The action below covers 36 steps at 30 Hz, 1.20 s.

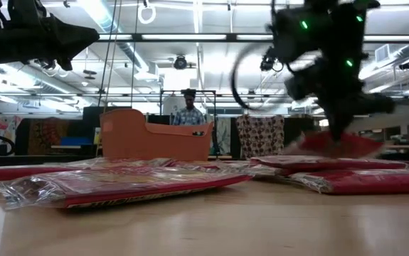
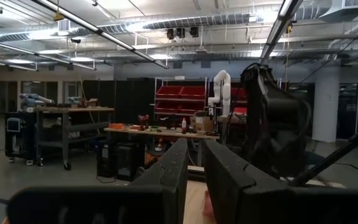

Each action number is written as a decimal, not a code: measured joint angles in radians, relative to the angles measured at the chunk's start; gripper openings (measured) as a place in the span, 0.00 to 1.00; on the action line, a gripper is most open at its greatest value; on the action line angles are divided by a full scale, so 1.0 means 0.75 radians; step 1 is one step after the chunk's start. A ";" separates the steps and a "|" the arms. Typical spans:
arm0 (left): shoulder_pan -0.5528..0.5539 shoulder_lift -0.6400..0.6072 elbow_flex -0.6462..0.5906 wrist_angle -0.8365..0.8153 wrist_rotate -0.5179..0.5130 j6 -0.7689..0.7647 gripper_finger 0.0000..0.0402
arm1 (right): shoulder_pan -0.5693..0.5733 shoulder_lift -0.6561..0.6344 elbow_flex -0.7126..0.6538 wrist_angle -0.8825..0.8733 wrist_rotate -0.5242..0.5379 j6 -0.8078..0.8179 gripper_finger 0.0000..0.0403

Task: Sort popcorn bags into baskets
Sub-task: Put the red popcorn bag into the orange bin

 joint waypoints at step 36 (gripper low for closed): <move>0.000 0.004 0.000 -0.010 -0.001 0.000 0.14 | -0.437 0.337 0.504 1.542 -0.160 -1.288 0.02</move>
